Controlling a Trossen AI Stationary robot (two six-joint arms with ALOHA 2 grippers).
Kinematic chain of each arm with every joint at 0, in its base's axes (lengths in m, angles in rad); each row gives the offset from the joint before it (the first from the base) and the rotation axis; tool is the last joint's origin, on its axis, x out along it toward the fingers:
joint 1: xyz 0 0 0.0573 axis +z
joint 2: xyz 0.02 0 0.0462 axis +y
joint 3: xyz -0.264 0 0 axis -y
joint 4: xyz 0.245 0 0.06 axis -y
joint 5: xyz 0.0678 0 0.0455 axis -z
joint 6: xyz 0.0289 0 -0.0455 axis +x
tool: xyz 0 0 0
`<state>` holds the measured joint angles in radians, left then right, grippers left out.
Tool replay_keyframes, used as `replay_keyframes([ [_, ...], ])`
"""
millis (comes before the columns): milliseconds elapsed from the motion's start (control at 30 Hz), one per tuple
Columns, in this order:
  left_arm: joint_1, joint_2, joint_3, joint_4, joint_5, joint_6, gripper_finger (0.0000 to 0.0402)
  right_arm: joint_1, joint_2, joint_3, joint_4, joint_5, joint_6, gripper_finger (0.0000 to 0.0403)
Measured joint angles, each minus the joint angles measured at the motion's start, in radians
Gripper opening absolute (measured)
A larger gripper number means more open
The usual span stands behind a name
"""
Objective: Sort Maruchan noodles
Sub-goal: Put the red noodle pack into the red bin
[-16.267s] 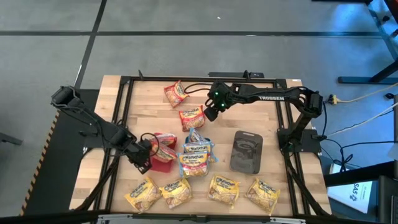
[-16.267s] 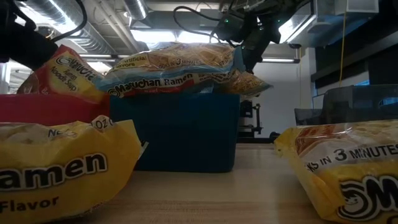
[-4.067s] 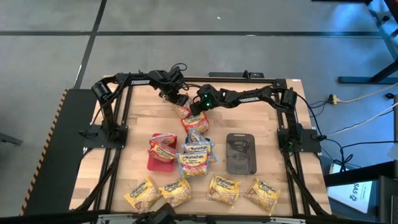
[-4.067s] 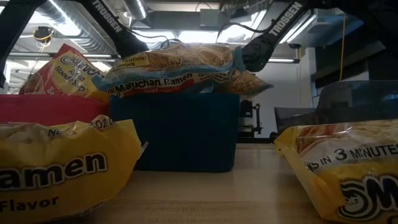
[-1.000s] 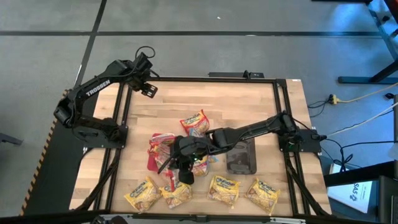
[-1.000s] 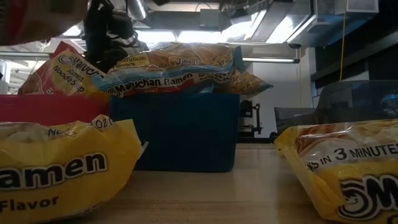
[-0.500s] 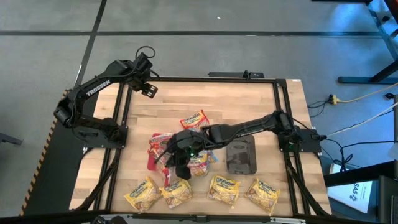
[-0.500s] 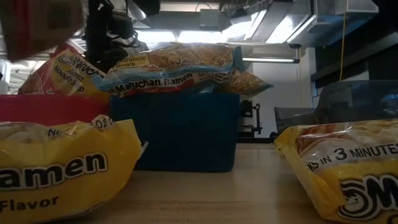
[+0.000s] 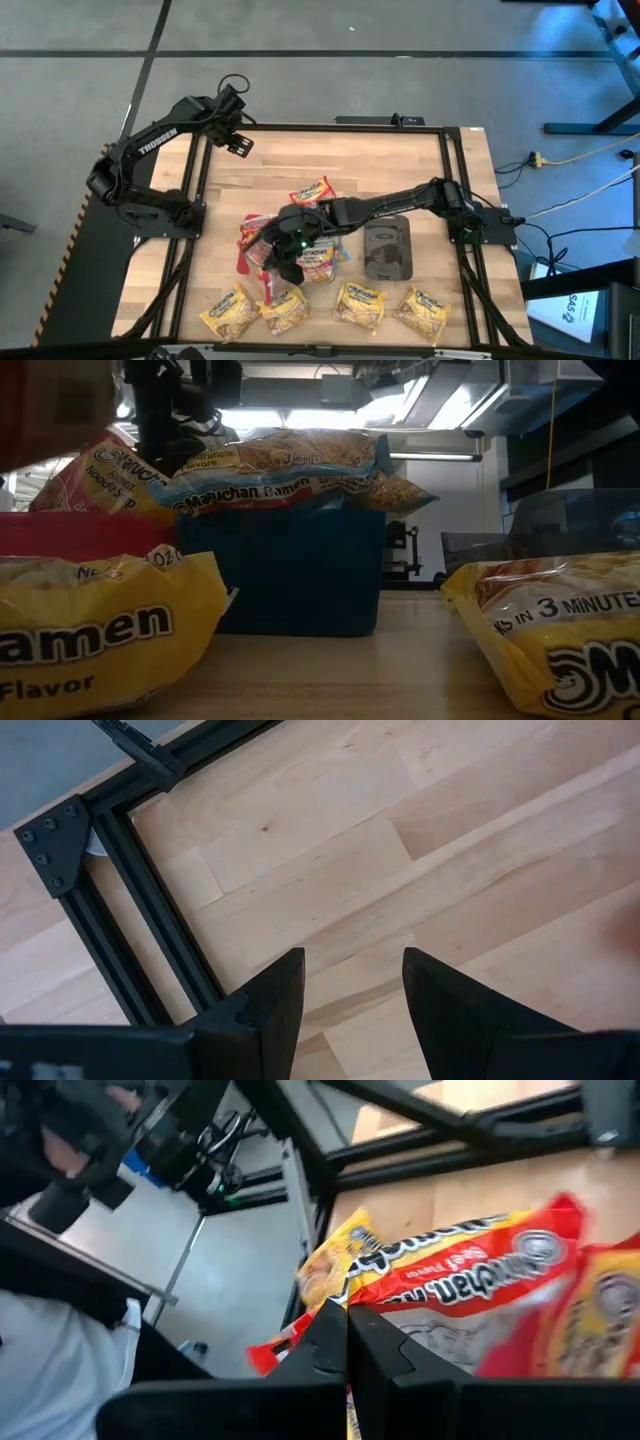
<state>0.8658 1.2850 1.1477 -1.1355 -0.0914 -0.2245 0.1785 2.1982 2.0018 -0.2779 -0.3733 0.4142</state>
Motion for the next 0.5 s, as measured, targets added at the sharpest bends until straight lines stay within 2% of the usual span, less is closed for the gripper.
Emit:
replay_keyframes([
  [333,0.0,0.0,0.0,0.001,0.0,0.001,0.0165,-0.05,0.027,0.001,0.01,-0.067,0.001,0.0],
  [500,0.0,0.0,0.0,0.006,0.0,0.024,0.0165,-0.058,0.06,0.001,-0.048,-0.089,-0.002,0.0],
])
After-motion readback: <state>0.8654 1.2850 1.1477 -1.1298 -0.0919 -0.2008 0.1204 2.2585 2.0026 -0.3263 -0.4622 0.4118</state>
